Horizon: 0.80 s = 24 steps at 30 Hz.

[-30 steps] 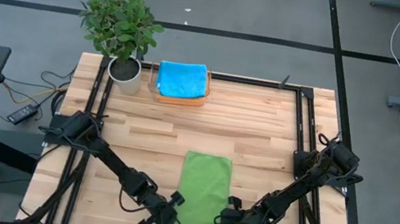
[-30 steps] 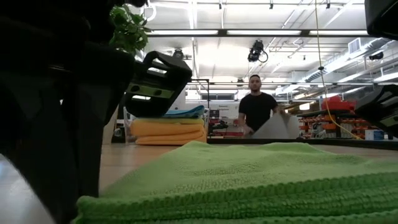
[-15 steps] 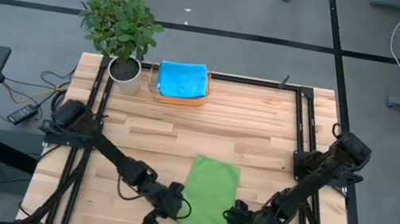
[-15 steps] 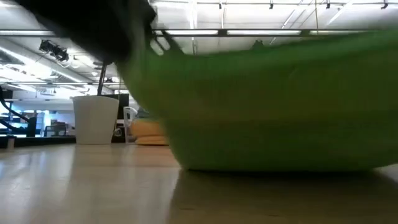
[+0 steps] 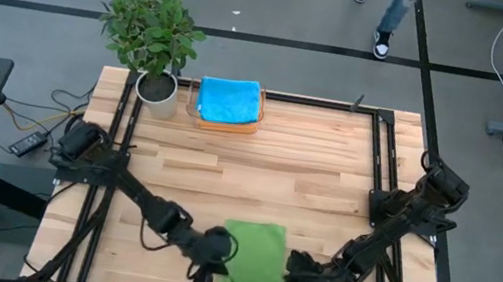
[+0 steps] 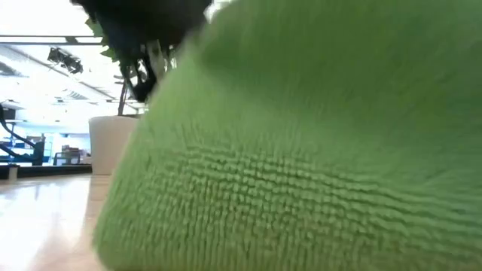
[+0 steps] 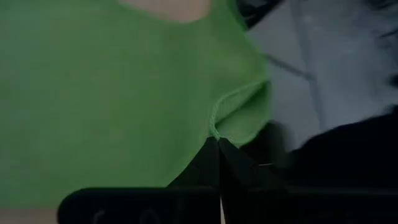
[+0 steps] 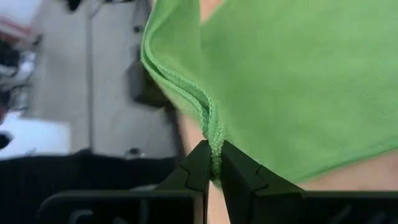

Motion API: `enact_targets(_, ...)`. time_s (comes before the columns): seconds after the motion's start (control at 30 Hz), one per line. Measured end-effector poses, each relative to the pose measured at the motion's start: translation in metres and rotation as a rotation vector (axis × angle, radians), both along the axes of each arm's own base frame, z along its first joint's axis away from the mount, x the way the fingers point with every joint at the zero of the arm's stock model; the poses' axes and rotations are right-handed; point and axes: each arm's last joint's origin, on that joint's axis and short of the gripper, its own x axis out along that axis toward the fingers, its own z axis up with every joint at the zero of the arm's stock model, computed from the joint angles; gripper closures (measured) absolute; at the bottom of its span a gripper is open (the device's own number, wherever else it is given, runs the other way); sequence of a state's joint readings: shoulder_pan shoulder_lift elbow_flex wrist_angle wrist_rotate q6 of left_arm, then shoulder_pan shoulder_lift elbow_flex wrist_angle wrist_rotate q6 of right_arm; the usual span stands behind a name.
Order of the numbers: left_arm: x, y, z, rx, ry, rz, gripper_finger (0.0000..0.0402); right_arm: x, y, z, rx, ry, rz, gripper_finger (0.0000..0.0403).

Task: Fold microfiber towels
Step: Fold the green microfiber cloth

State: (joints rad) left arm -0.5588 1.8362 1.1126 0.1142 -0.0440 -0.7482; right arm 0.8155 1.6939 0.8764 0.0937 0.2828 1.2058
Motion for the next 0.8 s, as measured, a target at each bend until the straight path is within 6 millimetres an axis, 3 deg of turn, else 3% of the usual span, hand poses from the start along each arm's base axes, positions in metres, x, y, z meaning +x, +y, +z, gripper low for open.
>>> enact_targets(0.23, -0.004, 0.035, -0.014, 0.186, 0.218, 0.029, 0.0401, 0.020, -0.053, -0.005, -0.147, 0.149, -0.157, 0.0364)
enact_targets(0.4, -0.006, 0.061, 0.011, 0.307, 0.160, -0.002, 0.0401, 0.038, -0.090, 0.003, -0.169, 0.177, -0.139, 0.0364)
enact_targets(0.5, -0.001, 0.086, 0.012, 0.372, 0.182, 0.014, 0.0401, 0.043, -0.110, 0.000, -0.172, 0.242, -0.153, 0.0364)
enact_targets(0.67, 0.008, 0.112, -0.001, 0.410, 0.227, 0.011, 0.0401, 0.043, -0.119, -0.002, -0.153, 0.301, -0.150, 0.0364)
enact_targets(0.8, 0.011, 0.119, -0.008, 0.404, 0.240, -0.014, 0.0401, 0.040, -0.119, -0.004, -0.131, 0.350, -0.180, 0.0364)
